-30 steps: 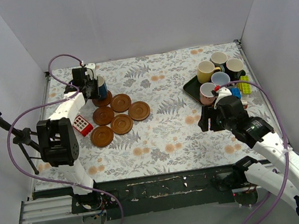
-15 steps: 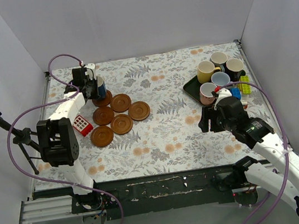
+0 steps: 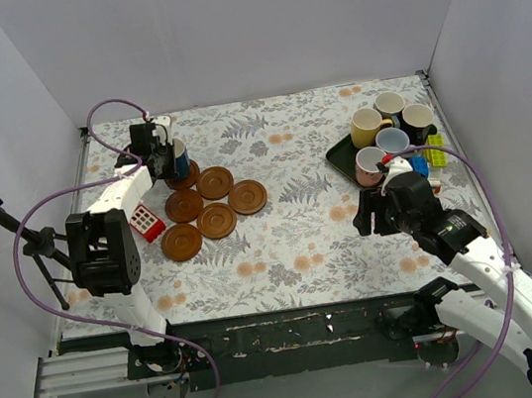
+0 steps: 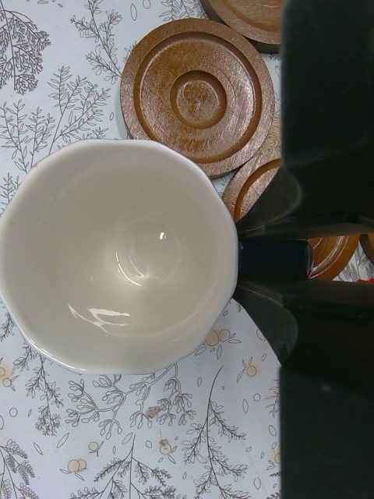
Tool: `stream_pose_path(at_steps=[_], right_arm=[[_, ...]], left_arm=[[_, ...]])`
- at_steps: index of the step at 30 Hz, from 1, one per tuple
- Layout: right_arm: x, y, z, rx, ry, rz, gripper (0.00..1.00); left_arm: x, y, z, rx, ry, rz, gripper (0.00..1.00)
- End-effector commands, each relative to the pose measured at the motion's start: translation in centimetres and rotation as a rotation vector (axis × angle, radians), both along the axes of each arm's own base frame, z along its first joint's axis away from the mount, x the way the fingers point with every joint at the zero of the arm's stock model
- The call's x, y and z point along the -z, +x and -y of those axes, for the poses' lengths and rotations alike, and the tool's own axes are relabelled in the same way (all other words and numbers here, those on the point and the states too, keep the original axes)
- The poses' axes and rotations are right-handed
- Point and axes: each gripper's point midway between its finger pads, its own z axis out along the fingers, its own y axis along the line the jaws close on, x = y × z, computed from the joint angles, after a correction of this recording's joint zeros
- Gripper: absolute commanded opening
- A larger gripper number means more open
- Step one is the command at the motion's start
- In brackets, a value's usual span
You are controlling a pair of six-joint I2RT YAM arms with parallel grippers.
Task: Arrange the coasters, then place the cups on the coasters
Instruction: Place the cup on the coaster.
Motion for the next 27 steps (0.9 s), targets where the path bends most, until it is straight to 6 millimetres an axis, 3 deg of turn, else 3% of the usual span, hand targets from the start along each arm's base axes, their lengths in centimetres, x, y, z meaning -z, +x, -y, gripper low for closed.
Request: stream_pose_path(at_steps=[1, 27], right_arm=[[-0.52, 0.23, -0.22, 0.004, 0.019, 0.027, 0.75], [-0.17, 0.04, -0.08, 0.006, 0.014, 0.017, 0.75]], left_arm=[[-2.21, 1.47, -0.04, 0.004, -0.009, 0.09, 0.0], [-1.76, 1.09, 0.47, 0.017, -0.035, 0.072, 0.0]])
